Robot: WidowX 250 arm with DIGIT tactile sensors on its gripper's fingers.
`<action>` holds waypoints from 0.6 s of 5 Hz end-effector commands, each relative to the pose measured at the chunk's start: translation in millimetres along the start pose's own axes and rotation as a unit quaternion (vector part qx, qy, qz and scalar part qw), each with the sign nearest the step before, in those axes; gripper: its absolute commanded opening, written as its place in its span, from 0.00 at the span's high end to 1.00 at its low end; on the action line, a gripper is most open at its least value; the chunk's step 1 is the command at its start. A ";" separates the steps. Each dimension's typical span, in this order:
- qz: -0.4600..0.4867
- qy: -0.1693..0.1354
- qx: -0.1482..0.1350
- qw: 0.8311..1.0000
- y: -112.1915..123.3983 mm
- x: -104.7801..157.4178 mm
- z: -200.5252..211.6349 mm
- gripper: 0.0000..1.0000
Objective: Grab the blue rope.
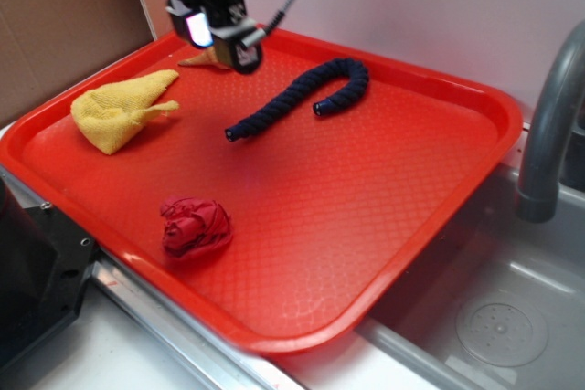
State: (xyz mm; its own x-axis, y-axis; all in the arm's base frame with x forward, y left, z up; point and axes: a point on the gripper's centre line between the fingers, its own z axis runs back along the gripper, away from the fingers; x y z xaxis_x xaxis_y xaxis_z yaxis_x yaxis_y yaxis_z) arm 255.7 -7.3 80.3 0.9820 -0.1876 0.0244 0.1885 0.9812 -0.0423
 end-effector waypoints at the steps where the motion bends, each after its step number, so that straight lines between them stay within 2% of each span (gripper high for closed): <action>1: -0.055 0.008 0.072 0.996 2.3 25.2 -38.7 0.00; 2: -0.038 0.030 0.056 0.997 11.1 25.7 -54.2 0.00; 3: -0.030 0.038 0.053 0.997 11.4 29.3 -58.2 0.00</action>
State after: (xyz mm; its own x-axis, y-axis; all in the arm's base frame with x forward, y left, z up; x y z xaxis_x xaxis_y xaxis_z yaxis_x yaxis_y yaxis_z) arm 283.0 -0.8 17.5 0.9639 -0.2544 -0.0788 0.2589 0.9644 0.0530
